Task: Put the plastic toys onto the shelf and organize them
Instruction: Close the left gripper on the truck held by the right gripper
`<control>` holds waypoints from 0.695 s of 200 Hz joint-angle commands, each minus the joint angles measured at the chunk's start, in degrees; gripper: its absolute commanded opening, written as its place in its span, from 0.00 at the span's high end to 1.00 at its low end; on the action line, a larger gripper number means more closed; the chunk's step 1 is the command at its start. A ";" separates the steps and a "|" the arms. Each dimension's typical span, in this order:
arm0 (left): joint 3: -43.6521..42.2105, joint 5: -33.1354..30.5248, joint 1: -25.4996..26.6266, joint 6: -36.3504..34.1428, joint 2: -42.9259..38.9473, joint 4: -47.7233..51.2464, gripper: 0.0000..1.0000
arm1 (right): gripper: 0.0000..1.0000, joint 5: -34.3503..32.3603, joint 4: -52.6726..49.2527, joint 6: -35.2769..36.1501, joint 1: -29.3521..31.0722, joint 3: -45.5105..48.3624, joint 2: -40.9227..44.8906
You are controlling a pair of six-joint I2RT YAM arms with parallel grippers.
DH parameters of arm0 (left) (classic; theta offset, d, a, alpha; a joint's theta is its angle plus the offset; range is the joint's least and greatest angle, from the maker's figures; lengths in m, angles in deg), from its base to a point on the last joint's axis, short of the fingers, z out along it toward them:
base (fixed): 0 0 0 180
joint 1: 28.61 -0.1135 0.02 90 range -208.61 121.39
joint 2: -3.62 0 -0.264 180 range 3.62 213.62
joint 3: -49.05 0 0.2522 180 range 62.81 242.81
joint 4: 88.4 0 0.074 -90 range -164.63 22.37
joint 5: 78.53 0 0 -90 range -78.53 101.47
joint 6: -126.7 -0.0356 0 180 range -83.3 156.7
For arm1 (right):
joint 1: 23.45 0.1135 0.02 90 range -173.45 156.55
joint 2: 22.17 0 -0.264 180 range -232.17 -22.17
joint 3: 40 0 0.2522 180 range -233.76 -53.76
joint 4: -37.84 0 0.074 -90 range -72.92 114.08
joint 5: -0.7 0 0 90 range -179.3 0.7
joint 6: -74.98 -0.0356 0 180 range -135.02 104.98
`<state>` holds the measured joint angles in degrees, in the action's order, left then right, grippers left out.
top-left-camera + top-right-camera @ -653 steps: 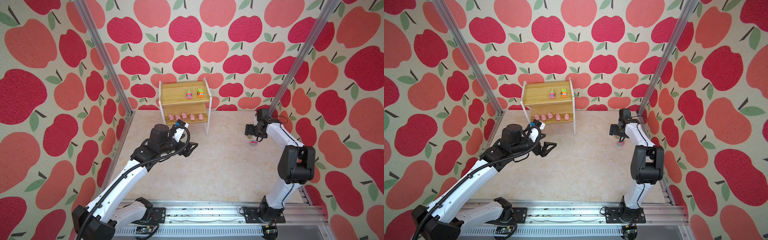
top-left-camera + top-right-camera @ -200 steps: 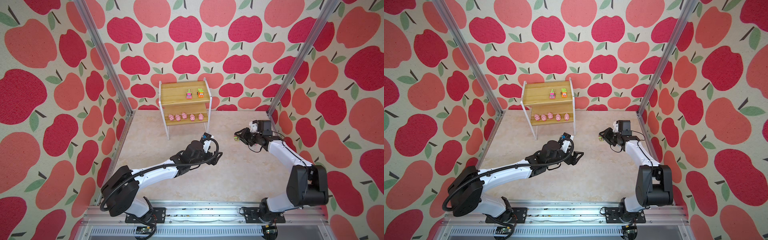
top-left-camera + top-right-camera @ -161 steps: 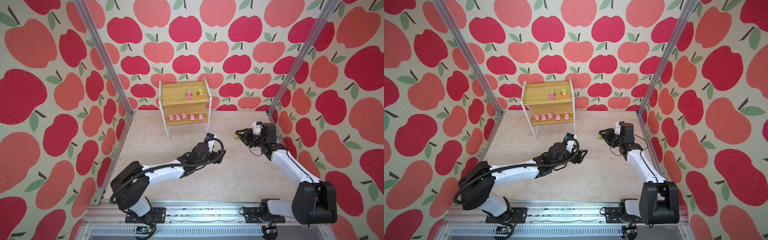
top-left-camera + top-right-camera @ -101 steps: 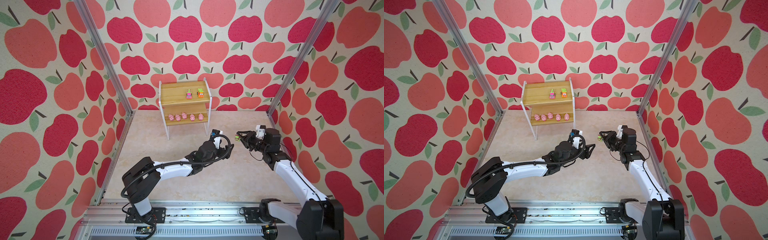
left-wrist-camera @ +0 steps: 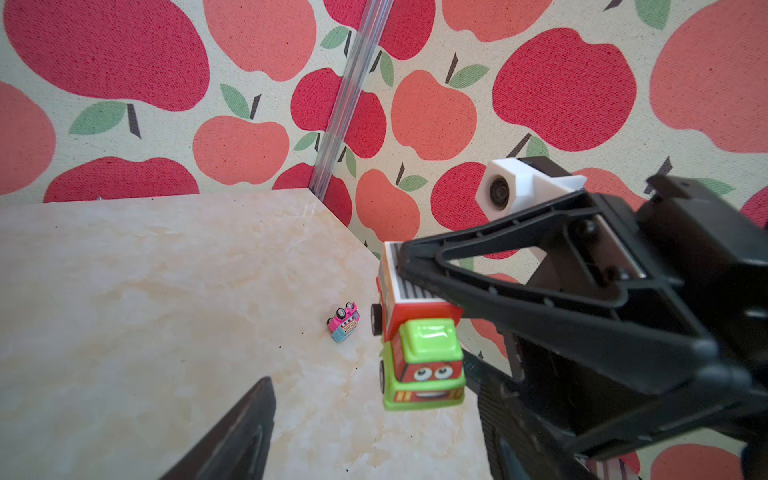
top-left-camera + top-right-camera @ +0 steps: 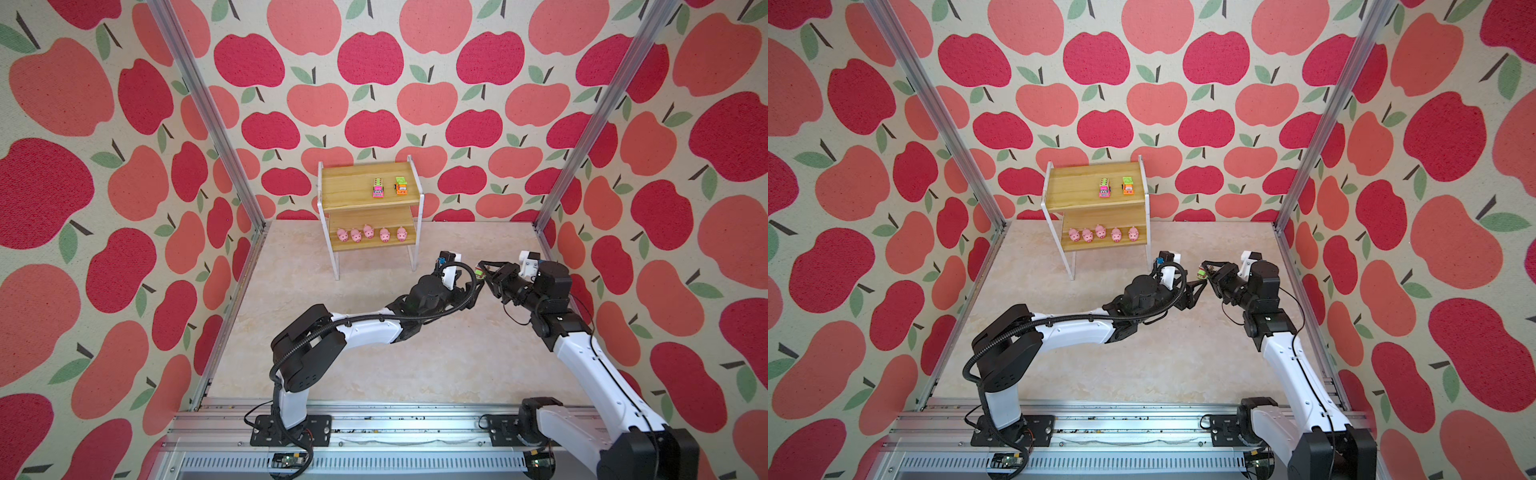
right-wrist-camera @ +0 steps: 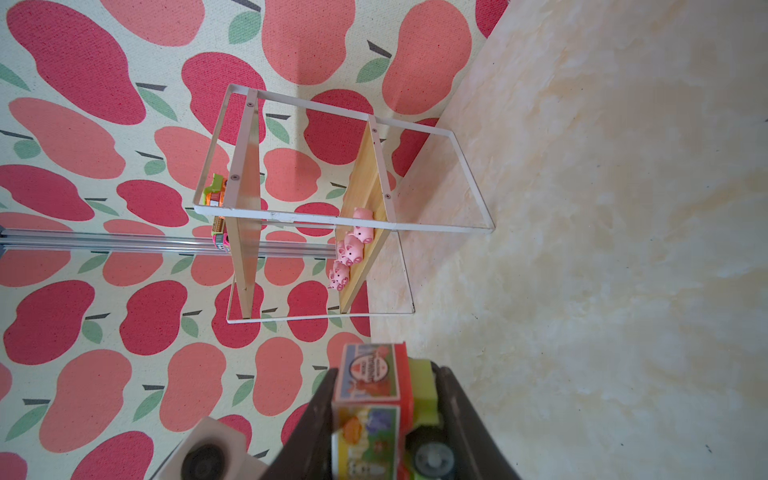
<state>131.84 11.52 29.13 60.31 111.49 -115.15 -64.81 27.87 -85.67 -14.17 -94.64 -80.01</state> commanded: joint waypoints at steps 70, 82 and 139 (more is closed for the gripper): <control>6.66 4.55 0.10 -2.24 4.43 -0.66 0.43 | 0.69 -1.92 -1.12 -1.78 0.61 0.77 3.18; 7.01 4.86 0.10 -2.45 4.70 -0.66 0.45 | 0.69 -2.01 -1.33 -1.70 0.60 0.54 3.08; 9.22 5.38 -0.08 -4.10 5.46 -0.10 0.53 | 0.69 -2.70 -1.69 -1.70 1.35 0.59 3.15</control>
<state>138.27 15.46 29.17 57.78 115.49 -115.08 -66.47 27.02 -86.99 -13.32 -94.12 -77.72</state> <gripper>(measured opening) 0.501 0.368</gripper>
